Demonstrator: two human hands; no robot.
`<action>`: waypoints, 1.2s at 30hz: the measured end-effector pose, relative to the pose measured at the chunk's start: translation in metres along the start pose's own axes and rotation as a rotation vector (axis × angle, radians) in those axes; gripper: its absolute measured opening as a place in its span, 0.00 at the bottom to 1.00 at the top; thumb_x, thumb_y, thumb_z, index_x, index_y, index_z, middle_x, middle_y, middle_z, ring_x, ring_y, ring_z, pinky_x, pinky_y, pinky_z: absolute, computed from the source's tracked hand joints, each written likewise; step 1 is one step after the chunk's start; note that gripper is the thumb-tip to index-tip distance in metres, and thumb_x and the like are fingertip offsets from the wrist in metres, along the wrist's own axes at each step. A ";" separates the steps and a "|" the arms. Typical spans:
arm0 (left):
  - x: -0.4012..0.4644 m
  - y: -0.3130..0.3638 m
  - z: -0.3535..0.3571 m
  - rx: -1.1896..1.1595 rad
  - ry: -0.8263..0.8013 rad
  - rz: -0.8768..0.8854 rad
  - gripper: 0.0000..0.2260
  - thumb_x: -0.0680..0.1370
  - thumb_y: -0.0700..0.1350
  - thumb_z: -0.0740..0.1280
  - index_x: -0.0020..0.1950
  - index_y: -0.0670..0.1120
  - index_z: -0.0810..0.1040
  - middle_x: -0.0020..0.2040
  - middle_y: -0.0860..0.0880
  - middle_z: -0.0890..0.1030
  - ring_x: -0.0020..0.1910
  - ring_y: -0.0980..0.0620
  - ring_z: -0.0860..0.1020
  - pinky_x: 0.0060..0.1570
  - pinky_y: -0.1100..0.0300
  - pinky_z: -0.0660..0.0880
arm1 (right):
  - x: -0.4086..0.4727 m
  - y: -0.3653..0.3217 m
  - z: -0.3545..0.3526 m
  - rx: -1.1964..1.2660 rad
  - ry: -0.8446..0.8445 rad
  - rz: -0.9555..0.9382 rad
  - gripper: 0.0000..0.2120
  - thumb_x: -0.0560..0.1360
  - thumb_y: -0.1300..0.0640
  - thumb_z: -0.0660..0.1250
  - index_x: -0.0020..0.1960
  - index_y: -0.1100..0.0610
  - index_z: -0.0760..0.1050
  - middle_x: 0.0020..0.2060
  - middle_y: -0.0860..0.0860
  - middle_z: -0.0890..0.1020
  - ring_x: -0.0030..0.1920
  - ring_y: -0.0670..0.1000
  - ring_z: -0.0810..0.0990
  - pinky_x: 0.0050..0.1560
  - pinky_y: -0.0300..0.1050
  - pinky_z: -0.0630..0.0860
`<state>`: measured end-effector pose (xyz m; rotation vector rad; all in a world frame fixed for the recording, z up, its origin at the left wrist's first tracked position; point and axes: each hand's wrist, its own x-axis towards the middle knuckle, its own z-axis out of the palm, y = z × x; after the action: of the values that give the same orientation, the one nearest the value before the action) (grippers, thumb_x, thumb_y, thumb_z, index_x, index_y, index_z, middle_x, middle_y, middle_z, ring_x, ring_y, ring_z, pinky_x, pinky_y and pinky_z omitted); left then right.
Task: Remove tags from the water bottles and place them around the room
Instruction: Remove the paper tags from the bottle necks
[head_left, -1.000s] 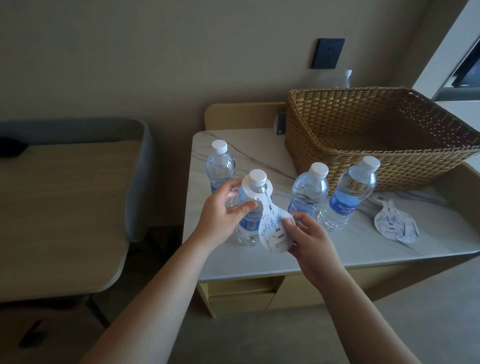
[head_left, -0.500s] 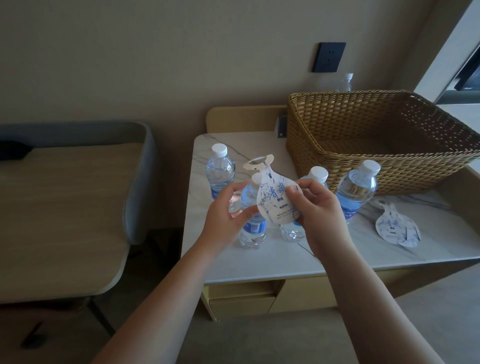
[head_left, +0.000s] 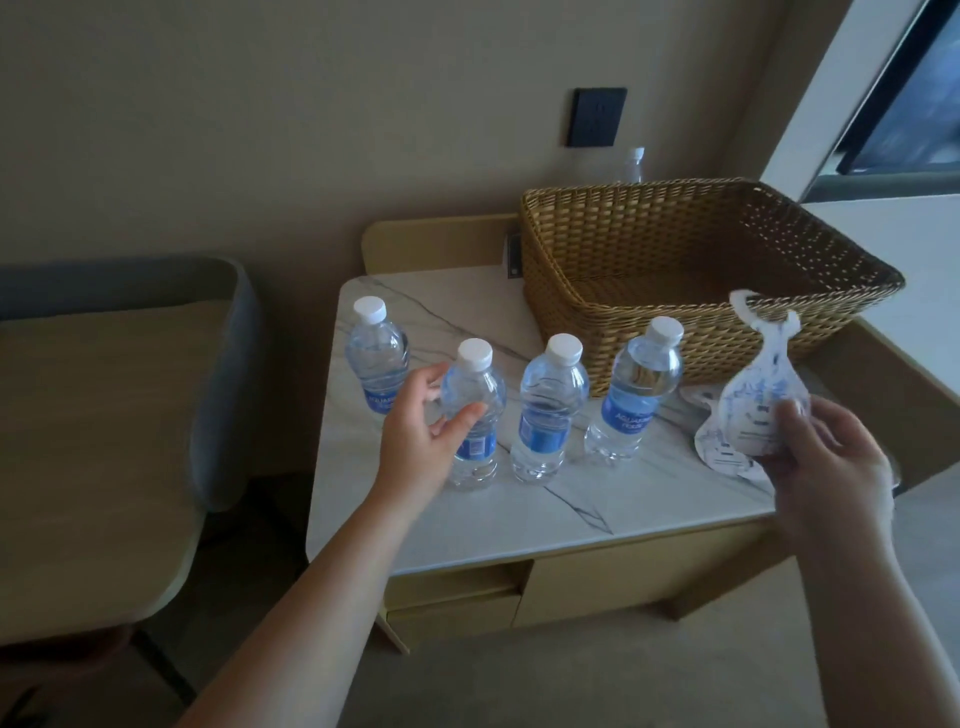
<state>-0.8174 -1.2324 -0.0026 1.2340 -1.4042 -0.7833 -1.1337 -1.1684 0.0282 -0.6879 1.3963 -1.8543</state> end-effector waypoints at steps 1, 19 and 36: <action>0.001 0.000 0.003 0.008 0.012 0.003 0.20 0.73 0.43 0.74 0.63 0.46 0.73 0.56 0.55 0.77 0.56 0.69 0.74 0.43 0.77 0.72 | 0.009 0.008 -0.014 -0.023 0.060 0.028 0.04 0.73 0.54 0.72 0.46 0.53 0.81 0.47 0.54 0.86 0.44 0.51 0.86 0.39 0.41 0.81; -0.003 0.002 0.022 0.126 0.115 -0.013 0.21 0.74 0.44 0.73 0.65 0.48 0.73 0.62 0.49 0.76 0.61 0.54 0.72 0.42 0.80 0.70 | 0.130 0.106 -0.061 -0.913 0.237 0.204 0.12 0.70 0.51 0.73 0.51 0.56 0.80 0.46 0.58 0.84 0.41 0.57 0.80 0.44 0.45 0.76; -0.010 0.004 0.029 0.089 0.091 -0.082 0.25 0.74 0.52 0.69 0.69 0.53 0.68 0.64 0.62 0.71 0.64 0.63 0.69 0.61 0.59 0.75 | 0.068 0.056 0.008 -0.658 -0.118 -0.282 0.28 0.70 0.41 0.70 0.66 0.51 0.70 0.59 0.46 0.71 0.60 0.48 0.72 0.59 0.48 0.72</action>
<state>-0.8476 -1.2263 -0.0082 1.3862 -1.3335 -0.7172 -1.1568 -1.2360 -0.0238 -1.3531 1.9202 -1.5000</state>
